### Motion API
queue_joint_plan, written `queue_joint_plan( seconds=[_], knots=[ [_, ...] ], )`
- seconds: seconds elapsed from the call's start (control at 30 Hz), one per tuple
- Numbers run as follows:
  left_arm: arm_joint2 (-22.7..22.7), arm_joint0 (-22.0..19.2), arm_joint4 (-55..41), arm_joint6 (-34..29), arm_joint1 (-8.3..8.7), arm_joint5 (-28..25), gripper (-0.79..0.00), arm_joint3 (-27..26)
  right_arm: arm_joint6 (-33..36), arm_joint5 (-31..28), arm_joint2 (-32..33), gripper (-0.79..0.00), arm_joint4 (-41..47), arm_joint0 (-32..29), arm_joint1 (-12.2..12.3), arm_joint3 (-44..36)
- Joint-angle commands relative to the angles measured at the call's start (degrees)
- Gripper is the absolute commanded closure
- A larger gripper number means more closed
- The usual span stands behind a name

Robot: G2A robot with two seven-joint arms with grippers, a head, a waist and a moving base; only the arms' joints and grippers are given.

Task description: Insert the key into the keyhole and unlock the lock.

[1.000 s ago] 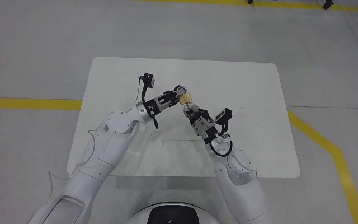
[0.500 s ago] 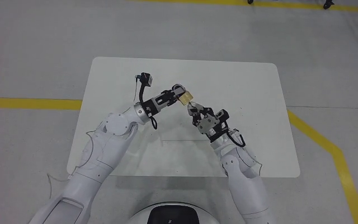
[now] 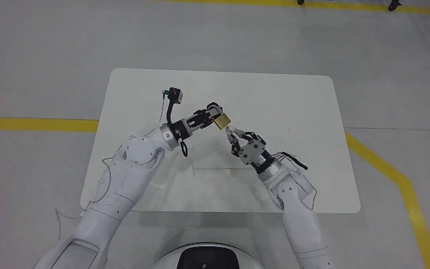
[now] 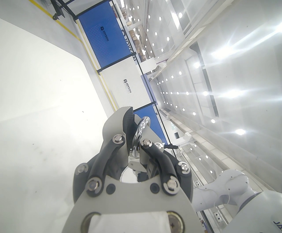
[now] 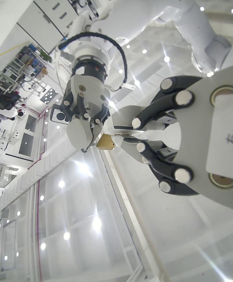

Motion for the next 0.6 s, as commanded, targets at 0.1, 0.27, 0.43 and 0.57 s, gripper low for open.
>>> queue_joint_plan(
  seconds=[0.1,0.27,0.43,0.57],
  knots=[
    [-0.3,0.3,-0.2,-0.3,0.15,-0.7,0.000,-0.4,0.5,5.0,1.0,0.000,5.7,1.6,0.3,2.3],
    [-0.5,0.5,-0.4,-0.5,0.27,-1.0,0.000,-0.7,-0.5,4.1,0.8,0.000,5.1,1.9,0.4,2.4],
    [-0.4,0.4,-0.4,-0.4,0.34,-0.7,0.000,-0.7,-1.1,1.5,0.2,-0.785,1.0,1.1,0.7,0.3],
    [-0.5,0.3,-0.4,-0.3,0.38,-0.6,0.000,-0.5,-1.0,-0.5,0.6,-0.785,-1.9,0.0,1.1,-1.9]
  ],
)
